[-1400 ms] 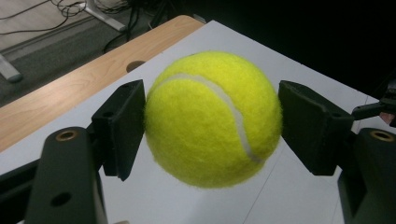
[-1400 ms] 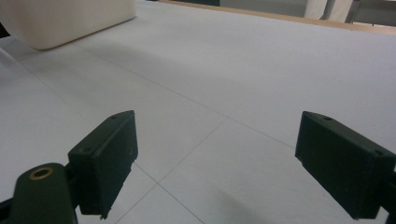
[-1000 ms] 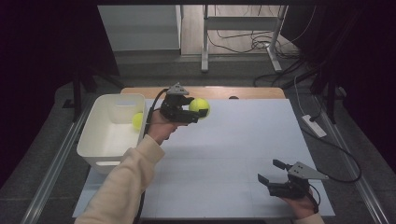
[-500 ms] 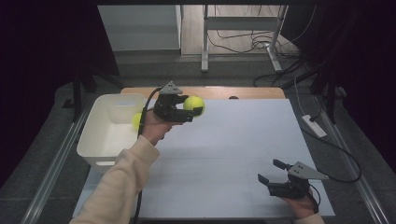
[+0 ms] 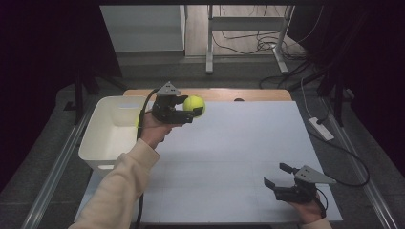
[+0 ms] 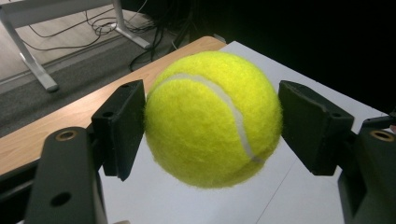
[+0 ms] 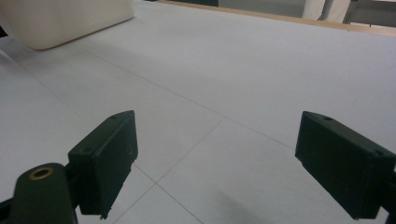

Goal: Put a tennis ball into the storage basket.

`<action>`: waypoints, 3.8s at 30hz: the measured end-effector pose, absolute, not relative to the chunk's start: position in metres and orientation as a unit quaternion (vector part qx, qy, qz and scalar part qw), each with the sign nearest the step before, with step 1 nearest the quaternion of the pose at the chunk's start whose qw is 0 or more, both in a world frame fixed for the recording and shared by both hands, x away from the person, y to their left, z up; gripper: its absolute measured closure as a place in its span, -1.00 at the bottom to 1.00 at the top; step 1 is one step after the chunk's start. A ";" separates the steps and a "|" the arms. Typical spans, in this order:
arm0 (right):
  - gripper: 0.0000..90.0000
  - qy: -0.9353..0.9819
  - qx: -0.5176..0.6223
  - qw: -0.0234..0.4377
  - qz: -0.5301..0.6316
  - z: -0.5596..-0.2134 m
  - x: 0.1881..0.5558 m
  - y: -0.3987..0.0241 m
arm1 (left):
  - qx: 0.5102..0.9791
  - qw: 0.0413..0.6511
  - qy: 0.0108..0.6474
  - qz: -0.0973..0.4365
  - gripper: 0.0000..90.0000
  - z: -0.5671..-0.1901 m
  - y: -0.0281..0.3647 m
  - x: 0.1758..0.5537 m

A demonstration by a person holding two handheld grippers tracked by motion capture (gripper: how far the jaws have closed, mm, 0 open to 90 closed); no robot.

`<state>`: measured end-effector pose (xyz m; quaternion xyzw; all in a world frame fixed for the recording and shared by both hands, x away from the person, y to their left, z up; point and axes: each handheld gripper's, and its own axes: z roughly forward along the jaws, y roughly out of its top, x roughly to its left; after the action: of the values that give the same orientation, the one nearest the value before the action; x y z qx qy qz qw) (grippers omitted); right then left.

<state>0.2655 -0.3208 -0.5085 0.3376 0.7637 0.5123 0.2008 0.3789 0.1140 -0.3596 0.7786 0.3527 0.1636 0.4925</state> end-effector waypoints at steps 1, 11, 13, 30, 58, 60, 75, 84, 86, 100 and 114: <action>-0.71 0.765 0.337 0.201 0.511 -0.508 0.265 -0.321 | 0.778 0.493 0.354 0.164 -0.39 -0.359 0.115 0.378; -0.71 0.764 0.338 0.202 0.511 -0.508 0.266 -0.321 | 0.772 0.495 0.360 0.172 -0.39 -0.356 0.127 0.373; -0.71 0.765 0.338 0.202 0.510 -0.508 0.266 -0.321 | 0.770 0.495 0.362 0.174 -0.39 -0.356 0.131 0.372; -0.71 0.765 0.340 0.203 0.508 -0.509 0.266 -0.320 | 0.758 0.492 0.383 0.191 -0.39 -0.353 0.160 0.364; -0.71 0.766 0.339 0.204 0.507 -0.509 0.266 -0.319 | 0.737 0.485 0.421 0.212 -0.39 -0.354 0.204 0.353; -0.71 0.766 0.338 0.204 0.507 -0.509 0.266 -0.319 | 0.736 0.484 0.422 0.213 -0.39 -0.354 0.206 0.352; -0.71 0.766 0.340 0.204 0.506 -0.509 0.266 -0.319 | 0.723 0.474 0.450 0.225 -0.39 -0.357 0.231 0.348; -0.71 0.765 0.340 0.205 0.507 -0.509 0.267 -0.319 | 0.717 0.464 0.468 0.229 -0.39 -0.362 0.244 0.348; -0.71 0.766 0.340 0.205 0.506 -0.509 0.266 -0.319 | 0.715 0.463 0.471 0.230 -0.39 -0.363 0.247 0.348; -0.71 0.766 0.340 0.203 0.507 -0.509 0.267 -0.319 | 0.709 0.438 0.504 0.229 -0.39 -0.374 0.264 0.358; -0.71 0.766 0.339 0.205 0.507 -0.509 0.266 -0.319 | 0.698 0.401 0.541 0.242 -0.39 -0.381 0.278 0.371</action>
<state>0.2661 -0.3186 -0.5091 0.3389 0.7656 0.5067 0.2053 0.3709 0.2778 -0.3809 0.6983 0.5414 0.2423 0.4008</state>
